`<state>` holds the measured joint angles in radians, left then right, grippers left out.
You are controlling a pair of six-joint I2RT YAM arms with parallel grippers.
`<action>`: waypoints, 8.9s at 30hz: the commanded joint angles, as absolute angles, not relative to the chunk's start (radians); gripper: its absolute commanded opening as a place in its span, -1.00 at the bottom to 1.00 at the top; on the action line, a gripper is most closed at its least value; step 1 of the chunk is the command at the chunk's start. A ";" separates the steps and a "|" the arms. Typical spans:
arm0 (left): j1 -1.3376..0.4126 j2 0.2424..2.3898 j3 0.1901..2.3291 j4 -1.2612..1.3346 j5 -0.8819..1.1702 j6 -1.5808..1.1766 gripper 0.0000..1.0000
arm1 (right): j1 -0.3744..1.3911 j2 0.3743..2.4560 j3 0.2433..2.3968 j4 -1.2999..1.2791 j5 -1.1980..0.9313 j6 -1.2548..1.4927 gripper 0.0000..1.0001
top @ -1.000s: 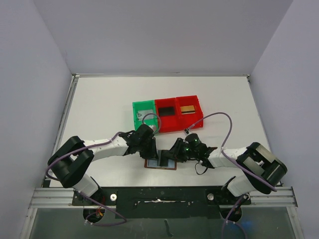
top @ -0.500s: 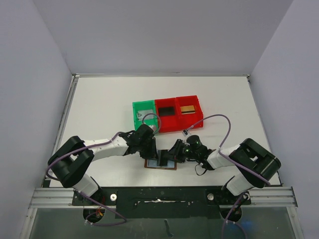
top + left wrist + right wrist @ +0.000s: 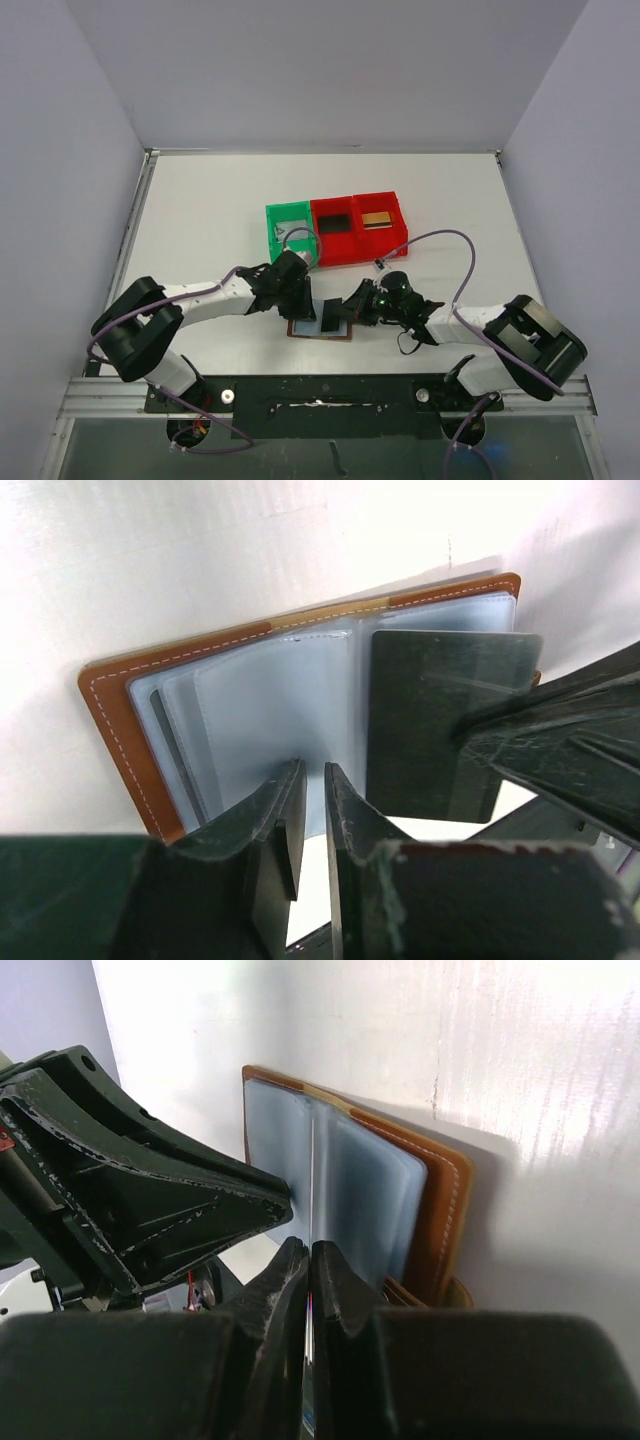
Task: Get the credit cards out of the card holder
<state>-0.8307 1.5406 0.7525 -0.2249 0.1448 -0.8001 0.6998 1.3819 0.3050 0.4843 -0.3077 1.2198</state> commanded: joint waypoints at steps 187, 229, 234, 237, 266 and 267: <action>-0.342 0.913 0.729 -0.370 -0.360 -0.328 0.60 | 0.550 0.902 0.627 0.103 0.093 0.600 0.95; -0.335 0.906 0.729 -0.373 -0.360 -0.330 0.60 | 1.151 1.700 1.111 -0.424 0.458 1.069 0.13; -0.335 0.907 0.729 -0.373 -0.360 -0.330 0.61 | 1.138 1.743 1.144 -0.454 0.446 1.080 0.11; -0.335 0.910 0.729 -0.373 -0.357 -0.329 0.61 | 1.128 1.770 1.147 -0.468 0.436 1.089 0.10; -0.334 0.927 0.729 -0.371 -0.310 -0.324 0.61 | 0.978 1.686 0.771 0.006 0.085 1.140 -0.42; -0.334 0.927 0.729 -0.371 -0.310 -0.324 0.61 | 0.978 1.681 0.771 -0.001 0.092 1.138 -0.33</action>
<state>-0.3386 0.9298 0.7147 -0.4141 -0.3302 -0.3298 0.9985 1.6752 0.8421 -0.0891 0.1814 1.1282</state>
